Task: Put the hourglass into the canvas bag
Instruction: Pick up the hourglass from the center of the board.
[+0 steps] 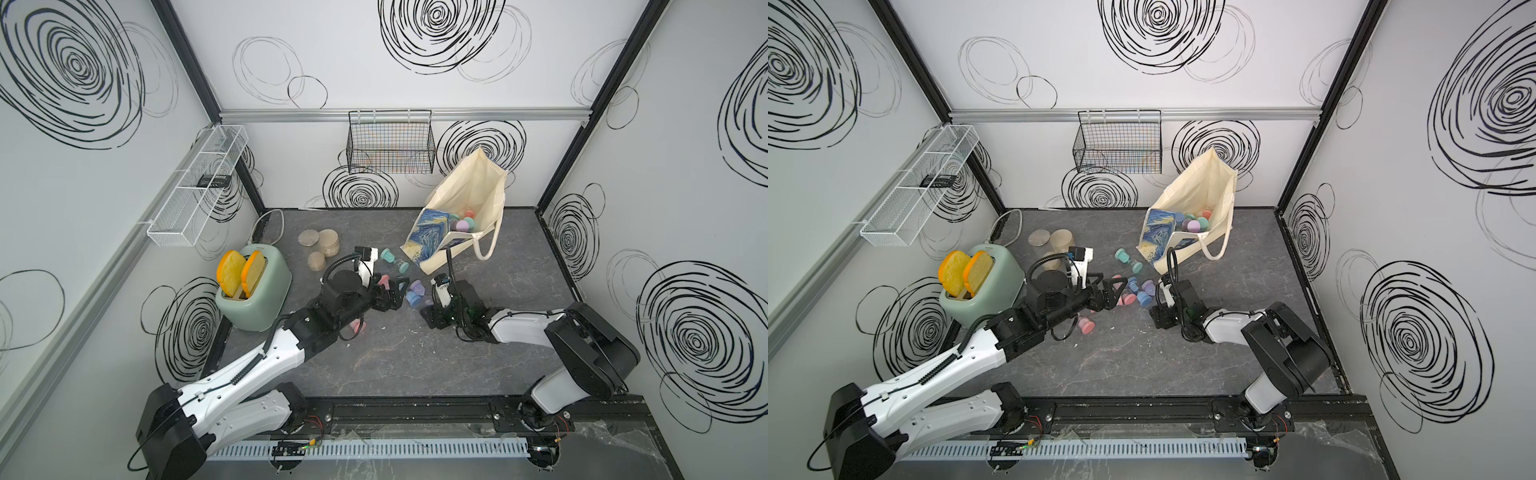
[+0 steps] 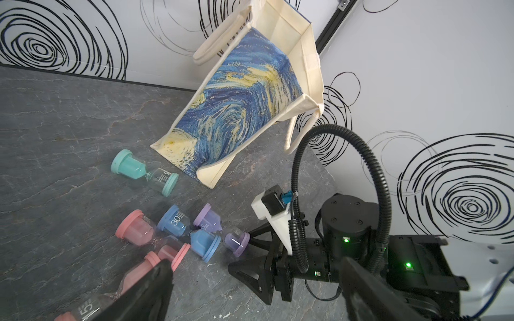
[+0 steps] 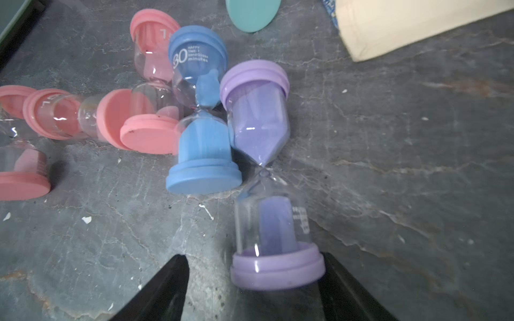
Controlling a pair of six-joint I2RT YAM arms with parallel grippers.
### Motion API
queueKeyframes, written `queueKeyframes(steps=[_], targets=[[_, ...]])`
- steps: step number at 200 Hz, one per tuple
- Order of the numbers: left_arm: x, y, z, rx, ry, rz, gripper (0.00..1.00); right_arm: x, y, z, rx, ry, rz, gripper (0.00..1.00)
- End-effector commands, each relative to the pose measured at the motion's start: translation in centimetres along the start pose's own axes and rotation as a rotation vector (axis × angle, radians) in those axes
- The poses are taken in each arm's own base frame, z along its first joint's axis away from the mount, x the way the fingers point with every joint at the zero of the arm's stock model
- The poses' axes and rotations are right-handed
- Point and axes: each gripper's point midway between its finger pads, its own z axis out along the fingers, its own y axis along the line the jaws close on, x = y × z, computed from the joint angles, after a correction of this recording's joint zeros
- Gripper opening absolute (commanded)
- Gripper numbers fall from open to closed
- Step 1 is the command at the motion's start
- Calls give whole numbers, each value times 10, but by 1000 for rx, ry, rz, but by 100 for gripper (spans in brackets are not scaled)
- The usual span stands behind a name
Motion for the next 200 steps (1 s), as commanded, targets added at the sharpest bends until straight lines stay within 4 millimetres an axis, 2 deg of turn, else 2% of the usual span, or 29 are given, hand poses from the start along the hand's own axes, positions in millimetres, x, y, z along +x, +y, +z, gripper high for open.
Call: queueKeyframes(steps=[1, 28, 84, 110, 148, 179, 200], targets=[[-11, -4, -4, 23, -41, -24, 96, -8, -16, 1, 93, -19, 5, 77], [-12, -4, -5, 22, -45, -24, 96, -13, -27, 5, 138, -24, 23, 79], [-12, -2, -4, 20, -43, -28, 96, -16, -20, 22, 83, -10, -18, 78], [-12, -2, -5, 22, -44, -28, 96, -12, -16, 26, 70, 14, -16, 72], [-15, 0, -8, 14, -57, -29, 96, 3, -7, 23, 69, 37, -22, 66], [-15, 0, -6, 17, -52, -30, 96, 11, -12, 22, 97, 56, -6, 60], [-15, 0, -6, 18, -51, -32, 96, 9, -12, 21, 104, 56, 0, 55]])
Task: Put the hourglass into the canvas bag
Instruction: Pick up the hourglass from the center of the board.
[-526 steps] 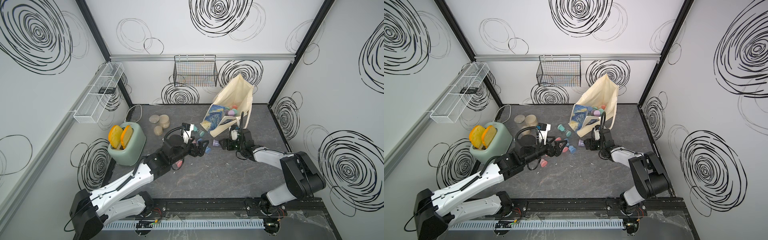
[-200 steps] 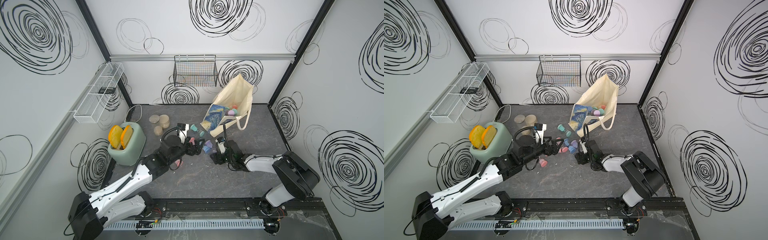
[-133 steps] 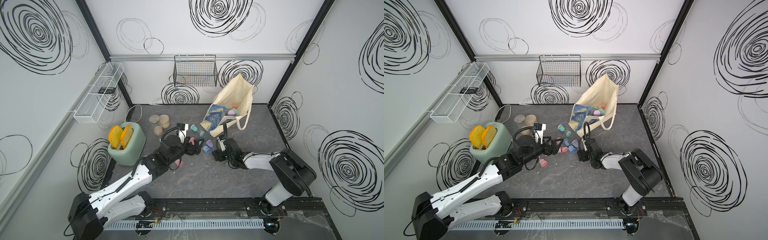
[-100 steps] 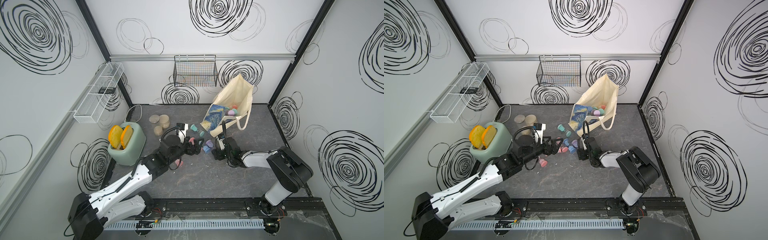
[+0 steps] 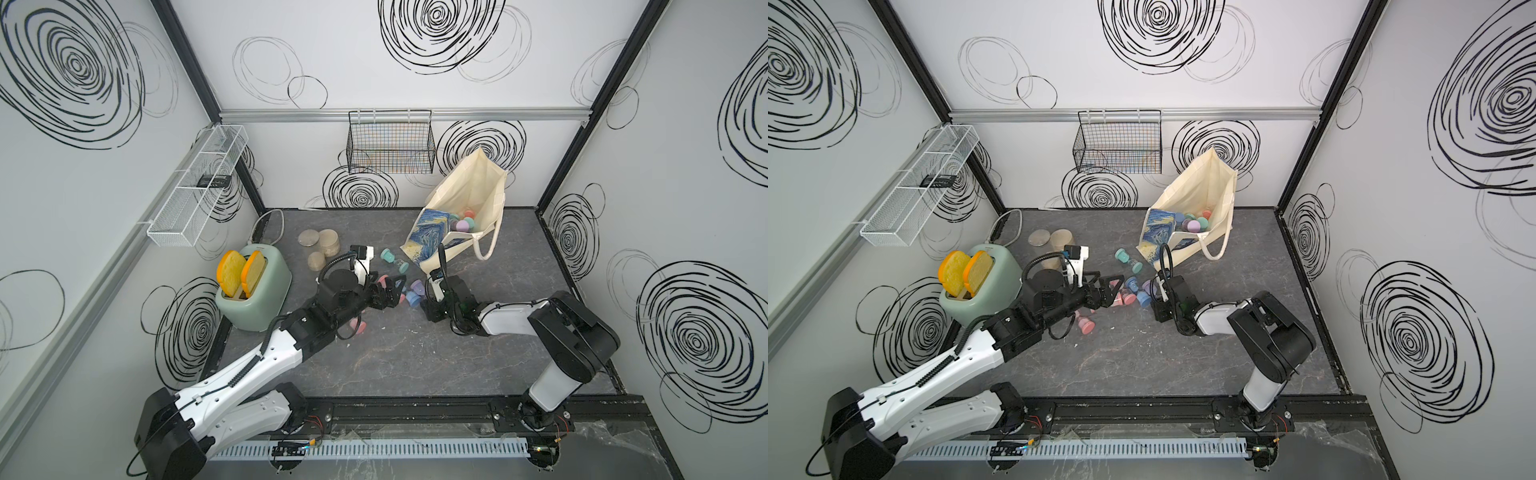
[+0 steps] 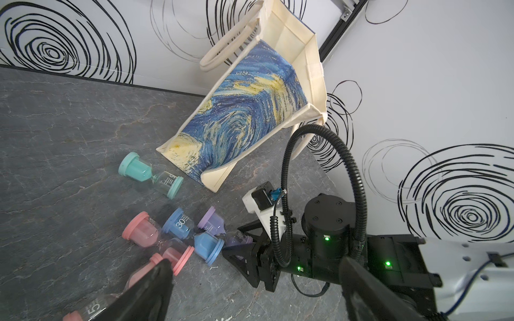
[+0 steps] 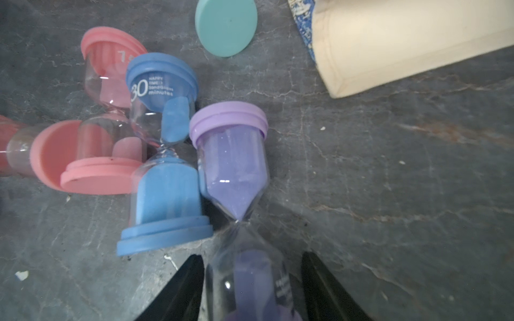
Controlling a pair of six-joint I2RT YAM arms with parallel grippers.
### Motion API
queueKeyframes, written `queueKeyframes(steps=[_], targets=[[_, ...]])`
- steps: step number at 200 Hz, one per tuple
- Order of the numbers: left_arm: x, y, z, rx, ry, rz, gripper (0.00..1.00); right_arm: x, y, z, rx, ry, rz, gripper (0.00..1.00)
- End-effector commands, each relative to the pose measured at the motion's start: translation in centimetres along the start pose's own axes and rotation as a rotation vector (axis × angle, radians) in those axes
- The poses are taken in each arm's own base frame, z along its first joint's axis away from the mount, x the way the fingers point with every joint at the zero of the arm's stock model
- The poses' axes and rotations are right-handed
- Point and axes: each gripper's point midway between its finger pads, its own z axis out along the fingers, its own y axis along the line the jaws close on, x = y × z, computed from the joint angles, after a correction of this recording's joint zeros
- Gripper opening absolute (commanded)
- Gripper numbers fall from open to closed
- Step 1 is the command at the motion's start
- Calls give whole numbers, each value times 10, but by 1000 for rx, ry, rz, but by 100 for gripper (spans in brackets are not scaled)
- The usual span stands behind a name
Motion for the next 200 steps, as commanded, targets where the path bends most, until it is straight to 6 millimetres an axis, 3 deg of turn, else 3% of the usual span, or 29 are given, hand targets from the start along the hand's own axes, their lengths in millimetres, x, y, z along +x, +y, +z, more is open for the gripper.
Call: queueKeyframes(steps=[1, 64, 114, 149, 200], targets=[[-7, -4, -2, 24, -28, -18, 96, 21, -6, -1, 30, 69, 17, 55], [-14, -5, -5, 30, -49, -22, 96, 4, 1, -22, -4, 22, 40, 44], [-28, -13, -9, 45, -78, -20, 96, -21, 14, -53, -81, -41, 65, 40], [-47, -22, -18, 62, -117, -9, 96, -58, 26, -100, -131, -146, 60, 38], [-80, -38, -25, 88, -176, 11, 96, -140, 43, -190, -196, -454, 32, 37]])
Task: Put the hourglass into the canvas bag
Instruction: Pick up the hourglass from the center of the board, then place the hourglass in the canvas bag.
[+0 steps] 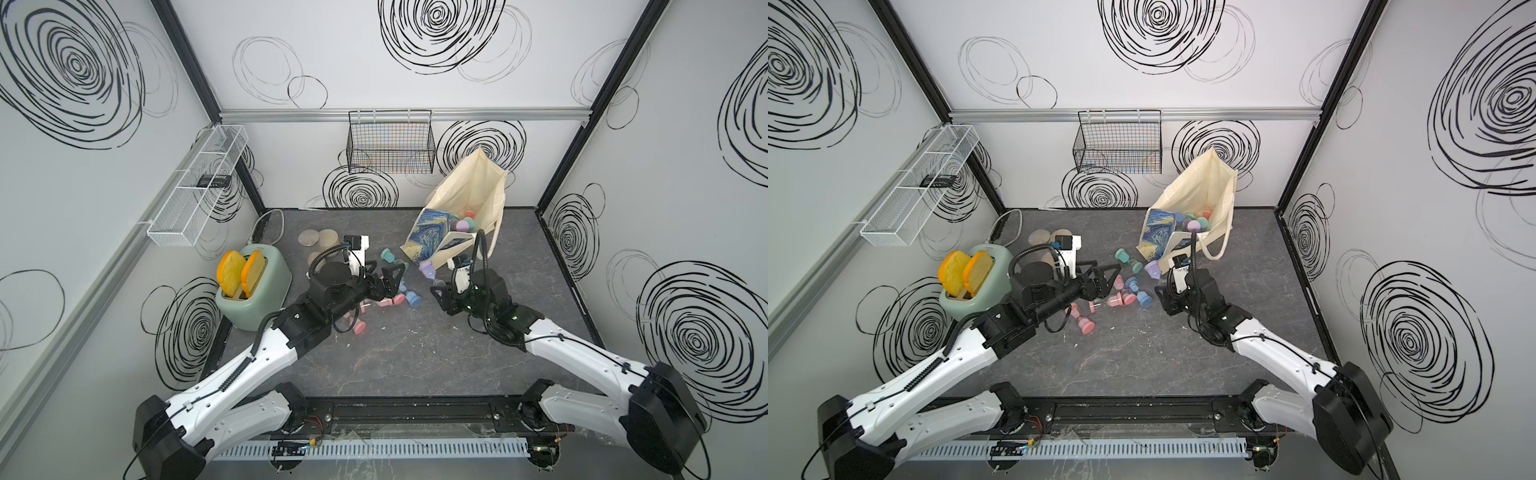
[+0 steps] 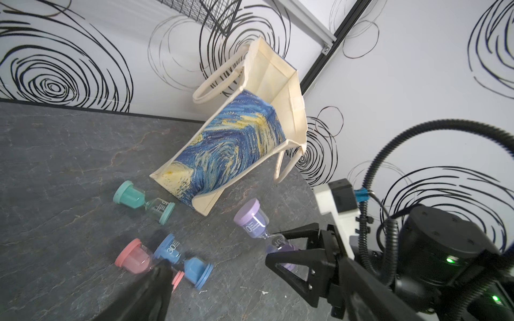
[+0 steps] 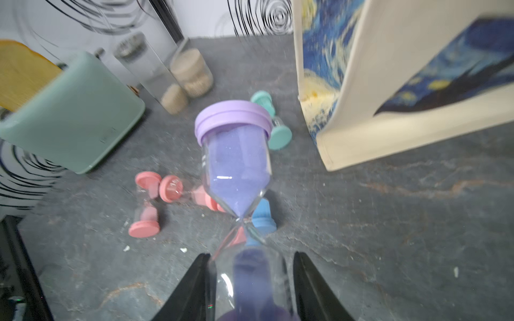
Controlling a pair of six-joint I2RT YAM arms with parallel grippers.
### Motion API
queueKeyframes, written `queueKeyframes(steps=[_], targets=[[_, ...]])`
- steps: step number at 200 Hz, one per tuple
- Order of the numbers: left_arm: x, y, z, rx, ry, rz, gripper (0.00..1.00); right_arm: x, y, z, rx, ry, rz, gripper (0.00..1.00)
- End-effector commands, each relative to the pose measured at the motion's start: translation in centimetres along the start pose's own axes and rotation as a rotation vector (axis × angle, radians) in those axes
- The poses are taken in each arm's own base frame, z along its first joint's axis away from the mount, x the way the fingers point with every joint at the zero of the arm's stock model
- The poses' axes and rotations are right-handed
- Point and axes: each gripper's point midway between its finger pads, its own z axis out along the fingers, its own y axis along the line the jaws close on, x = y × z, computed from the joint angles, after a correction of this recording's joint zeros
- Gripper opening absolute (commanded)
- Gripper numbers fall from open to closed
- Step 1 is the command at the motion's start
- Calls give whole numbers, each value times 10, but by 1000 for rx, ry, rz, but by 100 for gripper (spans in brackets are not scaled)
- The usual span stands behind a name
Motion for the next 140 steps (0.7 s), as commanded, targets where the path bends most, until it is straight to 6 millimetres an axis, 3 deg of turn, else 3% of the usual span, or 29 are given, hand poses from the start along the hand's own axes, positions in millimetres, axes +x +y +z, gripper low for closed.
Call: queueKeyframes(steps=[1, 21, 35, 70, 98, 140], targets=[[-35, -19, -6, 47, -85, 14, 96, -60, 16, -27, -21, -155, -14, 37], [-44, -25, -1, 60, -97, 27, 96, -117, 19, -44, 7, -246, -6, 37], [-49, -29, 6, 74, -93, 24, 96, -145, 12, -45, 56, -282, -22, 37], [-53, -38, 24, 115, -71, 19, 96, -190, -48, -36, 199, -319, 35, 37], [-49, -37, 37, 117, -38, 14, 96, -209, -99, -18, 315, -300, 57, 37], [-39, -29, 57, 123, 17, -4, 96, -205, -160, 23, 423, -204, 95, 38]])
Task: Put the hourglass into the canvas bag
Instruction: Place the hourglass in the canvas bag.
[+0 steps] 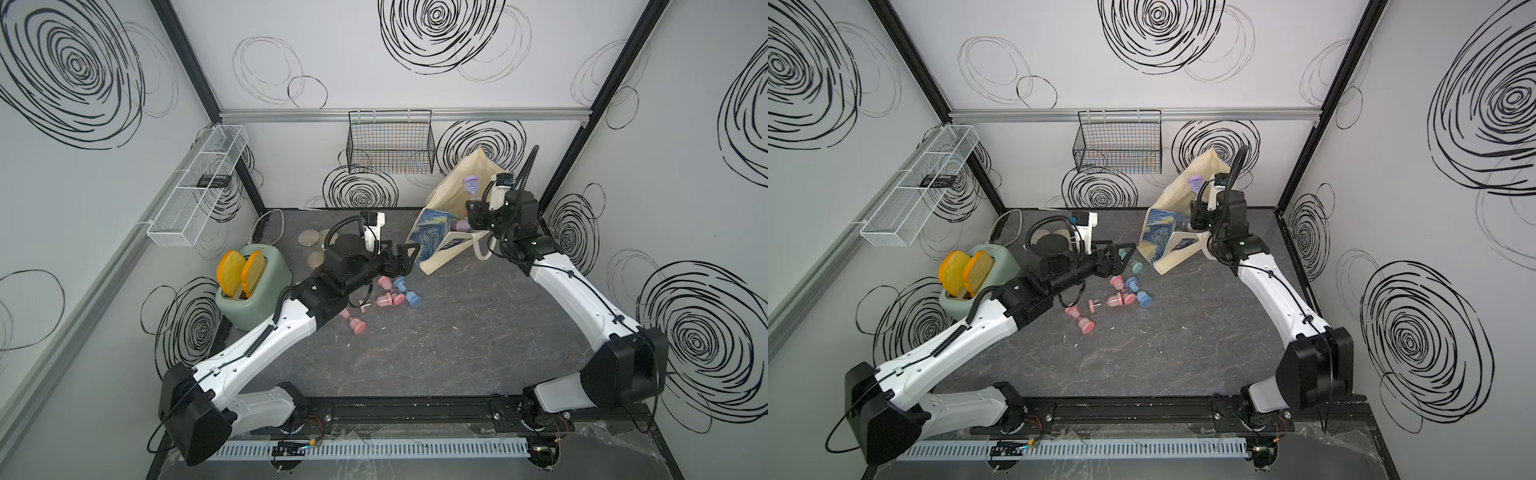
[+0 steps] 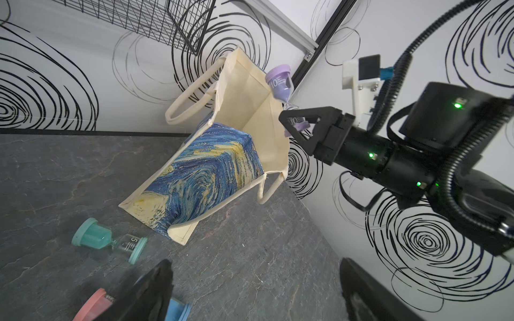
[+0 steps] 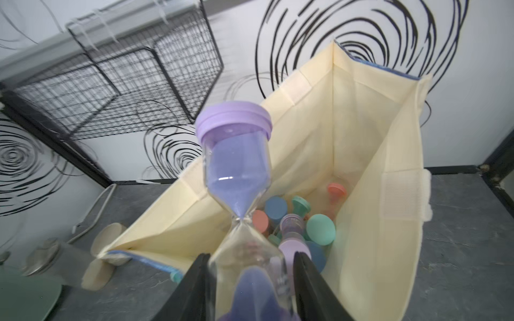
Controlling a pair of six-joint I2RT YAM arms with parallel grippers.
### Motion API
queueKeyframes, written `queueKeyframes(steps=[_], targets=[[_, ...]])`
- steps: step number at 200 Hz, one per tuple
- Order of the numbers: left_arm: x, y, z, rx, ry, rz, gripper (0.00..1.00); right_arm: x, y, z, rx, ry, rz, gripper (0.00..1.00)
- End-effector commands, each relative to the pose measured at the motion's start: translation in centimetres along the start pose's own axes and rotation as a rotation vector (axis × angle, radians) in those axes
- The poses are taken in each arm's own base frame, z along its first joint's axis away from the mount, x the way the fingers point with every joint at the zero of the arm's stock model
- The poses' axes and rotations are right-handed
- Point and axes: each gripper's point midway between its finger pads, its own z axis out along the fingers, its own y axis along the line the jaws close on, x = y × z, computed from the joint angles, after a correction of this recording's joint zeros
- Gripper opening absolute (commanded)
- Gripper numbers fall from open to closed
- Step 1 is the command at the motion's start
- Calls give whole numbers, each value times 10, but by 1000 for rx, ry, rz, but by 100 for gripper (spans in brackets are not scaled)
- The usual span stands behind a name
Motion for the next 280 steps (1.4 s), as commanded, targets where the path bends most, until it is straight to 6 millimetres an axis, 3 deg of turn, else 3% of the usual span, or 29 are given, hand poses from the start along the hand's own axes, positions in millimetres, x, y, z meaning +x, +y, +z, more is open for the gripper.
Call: queueKeyframes(steps=[1, 60, 98, 124, 209, 280], targets=[[-19, -11, 6, 62, -36, -6, 96, -3, -14, 17, 43, 25, -16, 38], [-6, 2, 21, 57, 13, -27, 96, 32, -41, 72, 139, 167, -42, 39], [-7, 8, 21, 48, 2, -38, 96, 65, -60, 87, 207, 240, -72, 43], [-8, 10, 19, 44, -8, -41, 96, 73, -70, 88, 263, 264, -79, 47], [-15, 16, 11, 30, -44, -49, 96, 34, -59, 62, 261, 150, -63, 62], [-20, 19, -12, 37, -69, -61, 96, -18, -20, 16, 151, 32, -49, 75]])
